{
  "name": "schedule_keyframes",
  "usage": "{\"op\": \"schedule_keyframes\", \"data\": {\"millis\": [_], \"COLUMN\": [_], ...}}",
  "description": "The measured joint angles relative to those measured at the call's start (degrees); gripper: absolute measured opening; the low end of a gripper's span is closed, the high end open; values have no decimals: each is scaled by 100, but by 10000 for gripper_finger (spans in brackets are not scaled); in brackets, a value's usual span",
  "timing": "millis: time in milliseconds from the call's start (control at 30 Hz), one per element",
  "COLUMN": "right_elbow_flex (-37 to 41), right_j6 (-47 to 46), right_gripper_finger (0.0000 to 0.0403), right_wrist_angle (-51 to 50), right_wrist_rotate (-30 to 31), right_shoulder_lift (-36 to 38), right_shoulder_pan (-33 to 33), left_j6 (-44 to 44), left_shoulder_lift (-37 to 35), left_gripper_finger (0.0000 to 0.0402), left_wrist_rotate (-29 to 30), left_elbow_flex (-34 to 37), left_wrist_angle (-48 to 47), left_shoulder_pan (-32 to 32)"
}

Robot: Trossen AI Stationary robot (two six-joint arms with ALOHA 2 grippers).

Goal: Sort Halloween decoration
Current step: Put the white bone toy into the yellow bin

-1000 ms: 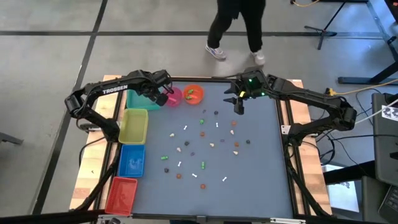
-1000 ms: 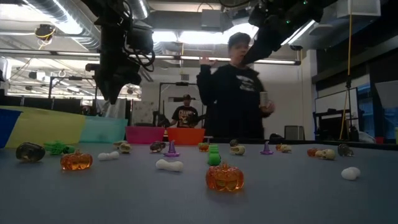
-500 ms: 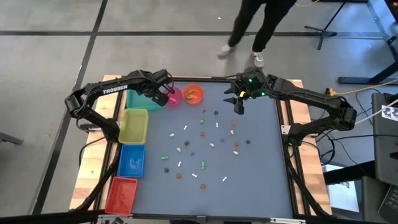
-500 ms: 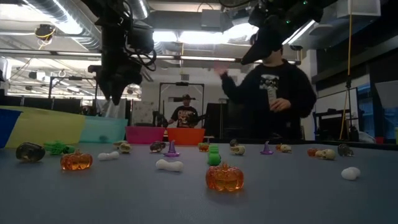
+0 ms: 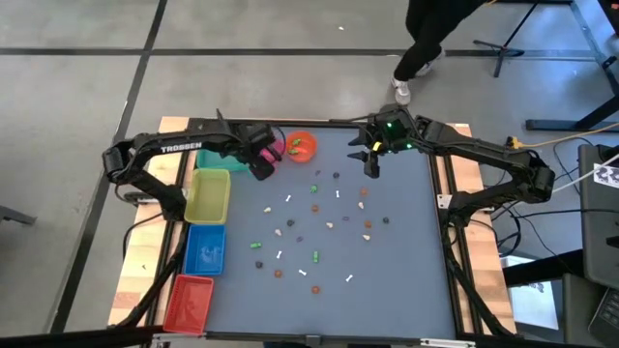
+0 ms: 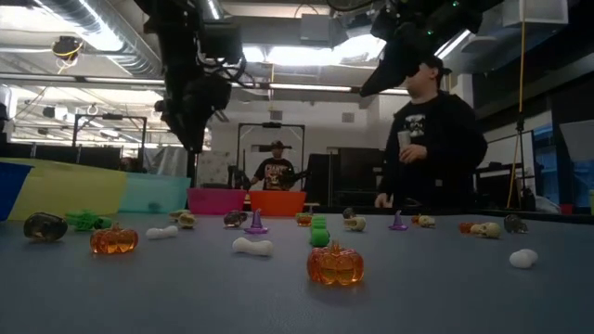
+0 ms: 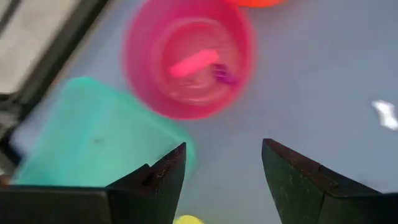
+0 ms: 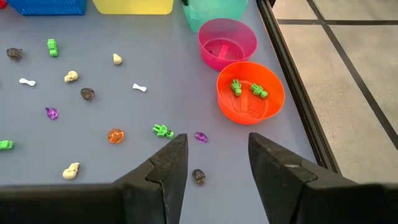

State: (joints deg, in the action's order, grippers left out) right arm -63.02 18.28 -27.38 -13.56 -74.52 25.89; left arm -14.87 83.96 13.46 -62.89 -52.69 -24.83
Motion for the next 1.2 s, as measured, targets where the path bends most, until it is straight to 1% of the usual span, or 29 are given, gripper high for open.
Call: {"op": "schedule_keyframes", "data": {"millis": [100,167,333,467,633,733,967,1200], "right_elbow_flex": [0,0,0,0,0,0,0,0], "right_j6": [0,0,0,0,0,0,0,0], "right_gripper_finger": [168,168,168,168,168,168,168,168], "right_wrist_angle": [0,0,0,0,0,0,-30,-26], "right_wrist_rotate": [0,0,0,0,0,0,1,0], "right_shoulder_lift": [0,0,0,0,0,0,0,0], "right_shoulder_pan": [0,0,0,0,0,0,0,0], "left_j6": [-57,-268,-709,-895,-1060,-1069,-1074,-1334], "left_shoulder_lift": [0,0,1,4,101,338,1194,1813], "left_gripper_finger": [194,194,194,194,194,194,194,194], "left_wrist_rotate": [-237,-271,-270,-239,-77,-73,-103,-144], "left_elbow_flex": [0,0,0,0,-7,-7,-7,-7], "left_wrist_angle": [45,189,937,1581,2051,2121,2177,2188], "left_shoulder_pan": [374,615,1116,1376,1530,1583,1631,1629]}}
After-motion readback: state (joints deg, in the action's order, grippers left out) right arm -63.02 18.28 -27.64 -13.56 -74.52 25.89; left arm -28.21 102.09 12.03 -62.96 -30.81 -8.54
